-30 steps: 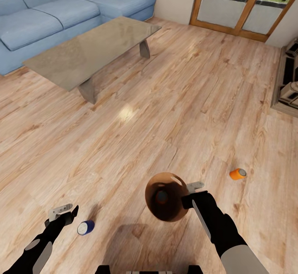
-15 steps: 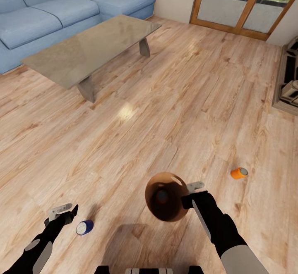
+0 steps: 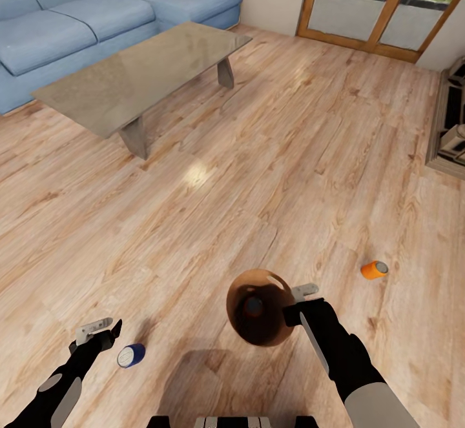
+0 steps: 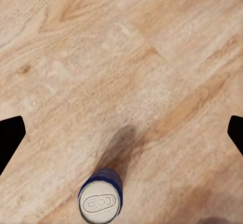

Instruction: Put the three can of soda from the living room inside the tash can in the kitchen.

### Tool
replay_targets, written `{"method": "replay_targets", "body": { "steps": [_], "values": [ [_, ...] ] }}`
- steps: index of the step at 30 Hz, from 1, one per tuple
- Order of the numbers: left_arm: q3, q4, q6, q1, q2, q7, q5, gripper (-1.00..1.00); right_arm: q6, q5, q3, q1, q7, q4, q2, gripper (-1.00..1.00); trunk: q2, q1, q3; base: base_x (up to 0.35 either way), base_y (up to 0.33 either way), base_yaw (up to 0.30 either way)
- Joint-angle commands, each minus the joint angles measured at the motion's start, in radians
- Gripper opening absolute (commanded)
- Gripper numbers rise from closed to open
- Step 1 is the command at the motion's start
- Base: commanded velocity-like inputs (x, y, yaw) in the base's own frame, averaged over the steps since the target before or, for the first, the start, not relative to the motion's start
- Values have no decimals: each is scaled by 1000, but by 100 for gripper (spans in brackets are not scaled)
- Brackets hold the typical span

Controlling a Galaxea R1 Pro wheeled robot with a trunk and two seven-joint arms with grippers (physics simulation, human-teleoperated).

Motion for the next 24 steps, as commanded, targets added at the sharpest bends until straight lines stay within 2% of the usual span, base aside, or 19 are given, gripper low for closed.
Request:
{"method": "replay_targets", "body": {
  "steps": [1,8,16,24],
  "values": [
    [0,0,0,0,0,0,0,100,0,-15,1,0,1,0,0,-100,-7,4,-3,0,0,0],
    [0,0,0,0,0,0,0,100,0,-15,1,0,1,0,0,-100,-56,31,-25,0,0,0],
    [1,-2,0,0,0,-1,0,100,0,-15,1,0,1,1,0,-100,-56,31,-25,-19,0,0],
    [1,-3,0,0,0,-1,0,100,0,-15,1,0,1,1,0,-100,-56,31,-25,-207,0,0]
  ]
}}
